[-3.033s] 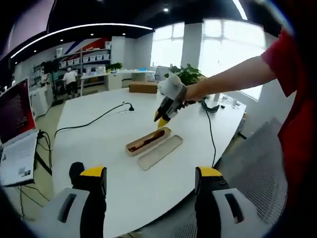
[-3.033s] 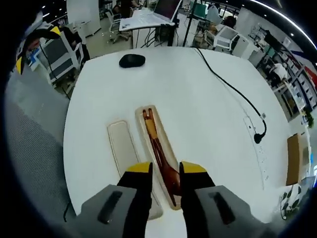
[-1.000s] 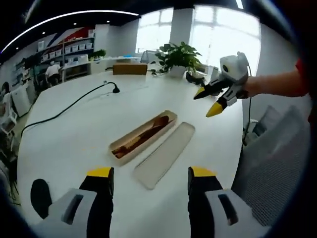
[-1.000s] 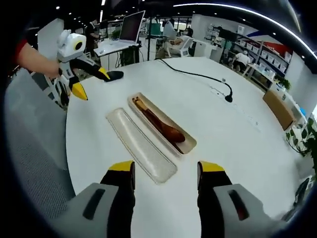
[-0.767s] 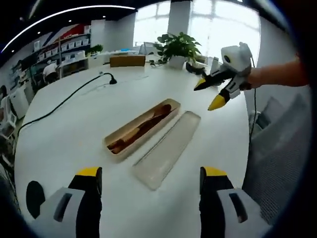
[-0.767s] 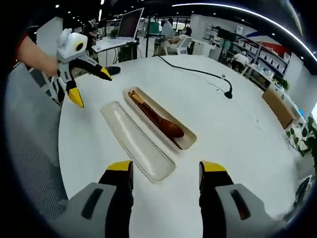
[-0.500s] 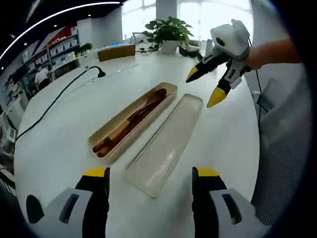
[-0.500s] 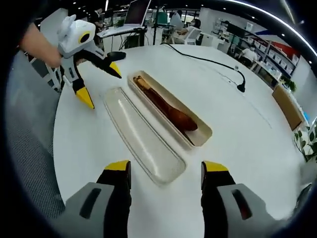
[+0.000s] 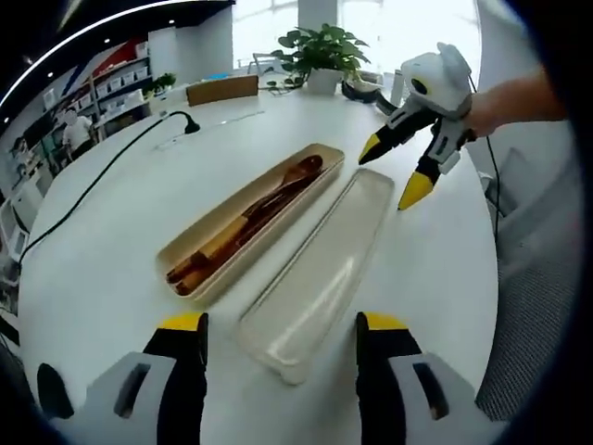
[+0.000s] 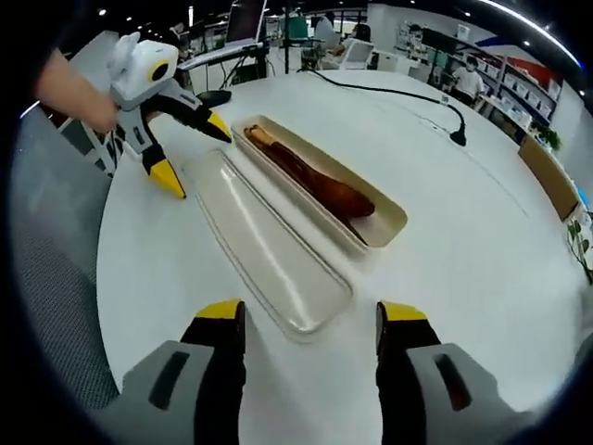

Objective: Arrange the utensils inside the cutlery case until each visible utensil rests in its matching compartment.

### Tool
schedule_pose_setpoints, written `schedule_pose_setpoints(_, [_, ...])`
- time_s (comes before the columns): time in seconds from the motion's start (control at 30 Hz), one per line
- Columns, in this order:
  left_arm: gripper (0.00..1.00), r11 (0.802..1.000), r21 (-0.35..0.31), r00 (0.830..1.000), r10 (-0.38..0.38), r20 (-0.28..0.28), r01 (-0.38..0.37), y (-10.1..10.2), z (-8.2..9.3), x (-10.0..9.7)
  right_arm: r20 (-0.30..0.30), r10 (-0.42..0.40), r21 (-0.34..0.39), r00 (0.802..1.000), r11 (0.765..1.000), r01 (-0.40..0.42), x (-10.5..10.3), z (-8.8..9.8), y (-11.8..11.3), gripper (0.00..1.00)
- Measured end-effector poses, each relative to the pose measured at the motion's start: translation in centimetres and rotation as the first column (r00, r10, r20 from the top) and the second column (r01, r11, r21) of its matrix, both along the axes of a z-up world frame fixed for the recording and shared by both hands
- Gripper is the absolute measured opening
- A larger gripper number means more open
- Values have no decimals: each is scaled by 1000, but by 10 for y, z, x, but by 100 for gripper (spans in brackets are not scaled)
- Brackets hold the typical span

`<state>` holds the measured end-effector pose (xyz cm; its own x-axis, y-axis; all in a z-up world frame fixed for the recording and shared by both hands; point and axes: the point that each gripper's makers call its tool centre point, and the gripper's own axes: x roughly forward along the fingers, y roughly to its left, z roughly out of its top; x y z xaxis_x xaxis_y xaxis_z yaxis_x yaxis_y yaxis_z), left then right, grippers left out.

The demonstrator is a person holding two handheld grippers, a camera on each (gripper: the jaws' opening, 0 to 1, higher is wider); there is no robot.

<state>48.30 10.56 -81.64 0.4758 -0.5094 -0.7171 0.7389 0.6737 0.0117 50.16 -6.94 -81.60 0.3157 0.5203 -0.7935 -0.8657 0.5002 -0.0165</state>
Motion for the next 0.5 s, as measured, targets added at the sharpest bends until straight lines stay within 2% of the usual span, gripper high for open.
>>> schedule_pose_setpoints(0.17, [56,1000,2,1000,-14,-5,14,0,0,0,-1,27,17,1000,999,-27,0,1,8,43])
schedule_pose_setpoints(0.2, [52,999,-4,999,-41,5,41,-3,2,-1,-3,24,22,1000,999,-24,-2,1,8,43])
schedule_pose_setpoints(0.23, [51,1000,5,1000,-25,-11,25,0,2,-4,2,29,21,1000,999,-29,-3,2,8,43])
schedule_pose_setpoints(0.33, [50,1000,4,999,-30,-11,30,2,2,-4,-6,24,15,1000,1000,-24,-9,1,9,42])
schedule_pose_setpoints(0.37, [50,999,6,999,-34,-14,34,3,1,-5,-17,21,13,1000,1000,-20,-10,2,8,42])
schedule_pose_setpoints(0.43, [49,999,12,998,-51,-22,51,5,0,-9,-78,-4,36,997,999,7,-17,3,9,42])
schedule_pose_setpoints(0.5, [49,998,11,998,-63,-14,63,6,1,-10,-98,-14,43,995,999,18,-20,4,10,42])
